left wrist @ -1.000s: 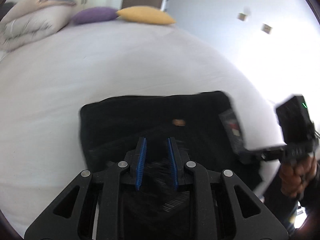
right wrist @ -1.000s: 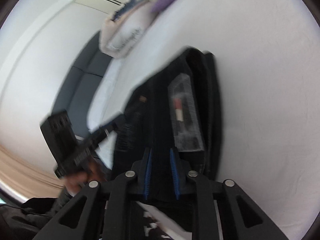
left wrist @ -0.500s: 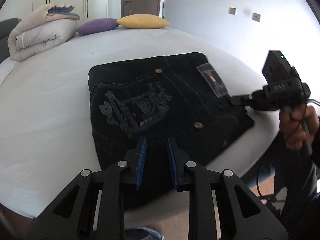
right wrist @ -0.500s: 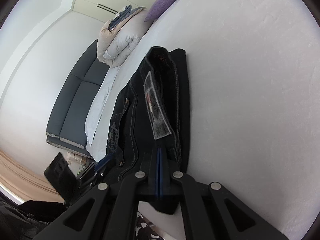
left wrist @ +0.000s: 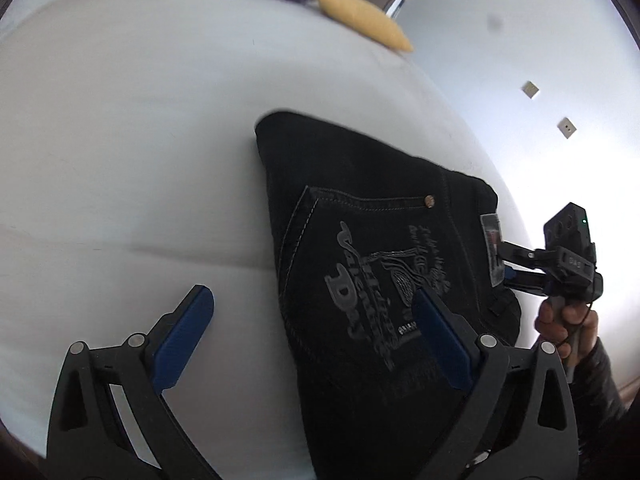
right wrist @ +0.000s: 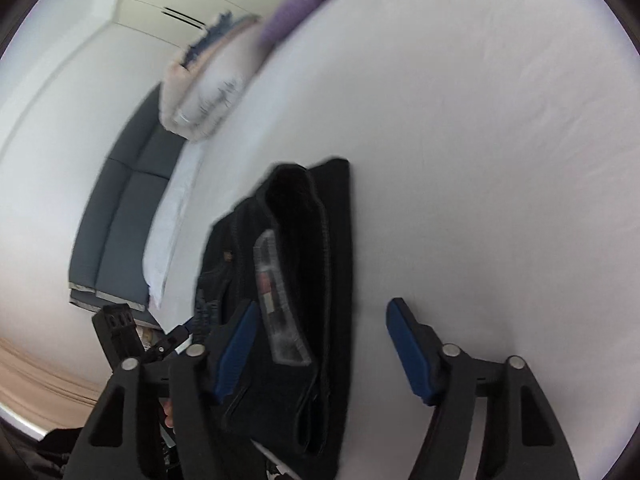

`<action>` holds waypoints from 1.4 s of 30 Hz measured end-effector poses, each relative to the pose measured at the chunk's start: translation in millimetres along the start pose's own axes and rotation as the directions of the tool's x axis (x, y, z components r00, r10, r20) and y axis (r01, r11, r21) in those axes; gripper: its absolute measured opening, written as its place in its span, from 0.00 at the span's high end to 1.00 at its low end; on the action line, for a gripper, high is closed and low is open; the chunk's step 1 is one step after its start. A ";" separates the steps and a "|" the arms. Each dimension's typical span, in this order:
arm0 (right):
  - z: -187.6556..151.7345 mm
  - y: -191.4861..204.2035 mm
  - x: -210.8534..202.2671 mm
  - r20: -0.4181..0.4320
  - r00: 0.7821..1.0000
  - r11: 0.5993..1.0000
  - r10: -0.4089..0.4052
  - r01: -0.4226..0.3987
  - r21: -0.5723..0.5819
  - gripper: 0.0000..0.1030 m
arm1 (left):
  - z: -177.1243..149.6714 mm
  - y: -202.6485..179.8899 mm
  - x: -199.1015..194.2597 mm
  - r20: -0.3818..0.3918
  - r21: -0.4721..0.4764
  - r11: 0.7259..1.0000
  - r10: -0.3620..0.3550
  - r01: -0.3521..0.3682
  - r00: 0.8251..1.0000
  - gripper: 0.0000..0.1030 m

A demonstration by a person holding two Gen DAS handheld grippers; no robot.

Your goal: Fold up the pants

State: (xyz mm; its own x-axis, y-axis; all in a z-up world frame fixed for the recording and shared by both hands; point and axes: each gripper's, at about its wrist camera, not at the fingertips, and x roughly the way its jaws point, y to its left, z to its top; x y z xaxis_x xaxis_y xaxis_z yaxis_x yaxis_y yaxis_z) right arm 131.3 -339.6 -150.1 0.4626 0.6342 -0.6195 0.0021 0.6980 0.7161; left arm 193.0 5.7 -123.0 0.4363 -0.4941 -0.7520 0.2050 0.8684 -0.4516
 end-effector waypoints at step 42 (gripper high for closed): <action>101.6 -43.8 -16.5 0.202 0.978 0.998 -0.057 0.060 -0.008 0.27 | 109.7 -41.0 85.0 0.101 0.136 0.983 0.112 -0.125 0.989 0.39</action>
State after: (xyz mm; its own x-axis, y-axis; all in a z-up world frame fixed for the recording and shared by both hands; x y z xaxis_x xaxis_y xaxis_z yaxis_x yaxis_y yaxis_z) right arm 213.6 -414.4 -138.6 0.6315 0.5131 -0.5814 0.0227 0.7372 0.6753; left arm 317.8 -67.2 -115.8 0.5424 -0.3873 -0.7455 0.2658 0.9209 -0.2850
